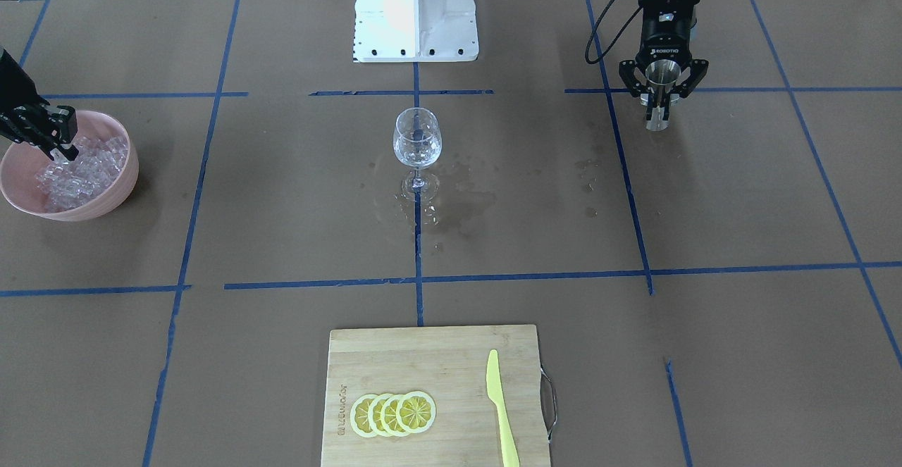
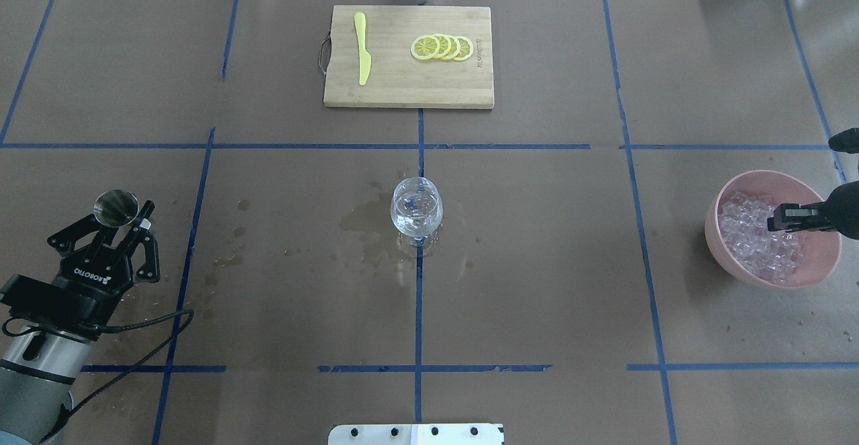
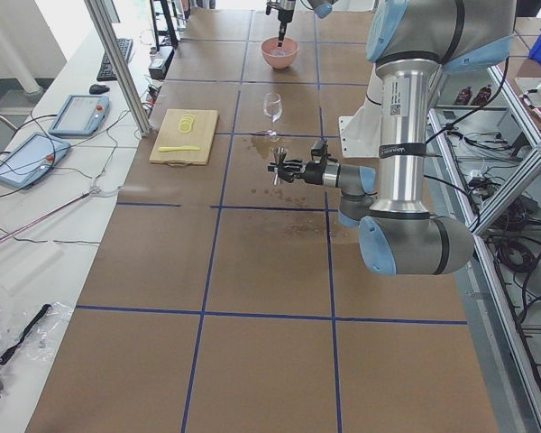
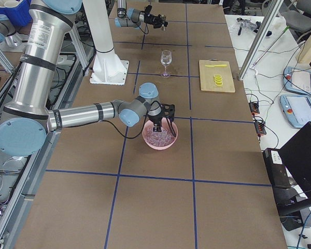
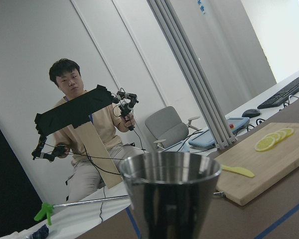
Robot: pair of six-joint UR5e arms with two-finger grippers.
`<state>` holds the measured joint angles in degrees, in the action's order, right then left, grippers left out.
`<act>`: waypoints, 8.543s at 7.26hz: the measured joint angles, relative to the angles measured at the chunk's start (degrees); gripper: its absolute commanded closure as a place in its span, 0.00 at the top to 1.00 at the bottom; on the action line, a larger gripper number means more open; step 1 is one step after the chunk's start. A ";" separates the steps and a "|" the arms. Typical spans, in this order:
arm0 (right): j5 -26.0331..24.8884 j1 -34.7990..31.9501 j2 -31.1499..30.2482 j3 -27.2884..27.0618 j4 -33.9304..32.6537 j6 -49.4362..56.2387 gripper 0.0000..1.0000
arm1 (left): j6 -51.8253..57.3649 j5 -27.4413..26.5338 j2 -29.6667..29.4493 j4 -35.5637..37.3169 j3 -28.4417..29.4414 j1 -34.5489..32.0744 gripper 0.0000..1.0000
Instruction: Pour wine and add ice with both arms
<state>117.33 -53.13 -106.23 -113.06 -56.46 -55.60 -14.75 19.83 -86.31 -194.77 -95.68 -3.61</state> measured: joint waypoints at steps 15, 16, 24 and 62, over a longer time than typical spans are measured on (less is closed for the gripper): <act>-0.32 -0.05 -0.04 -0.93 0.03 -0.56 0.00 | -24.72 0.30 6.47 23.20 1.11 -1.46 0.00; -0.33 -0.05 -0.03 -0.91 0.03 -0.56 0.00 | -30.56 0.30 6.45 22.64 1.12 -1.46 0.00; -0.34 -0.05 -0.03 -0.94 0.03 -0.56 0.00 | -48.02 0.20 5.59 28.31 1.67 -0.86 0.00; 4.01 0.08 7.06 -6.74 0.54 -4.19 0.00 | -51.34 -0.76 0.00 31.46 7.67 -0.57 0.55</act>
<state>121.34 -53.05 -99.18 -119.79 -55.92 -59.79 -66.09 19.07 -86.31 -163.30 -88.01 -4.17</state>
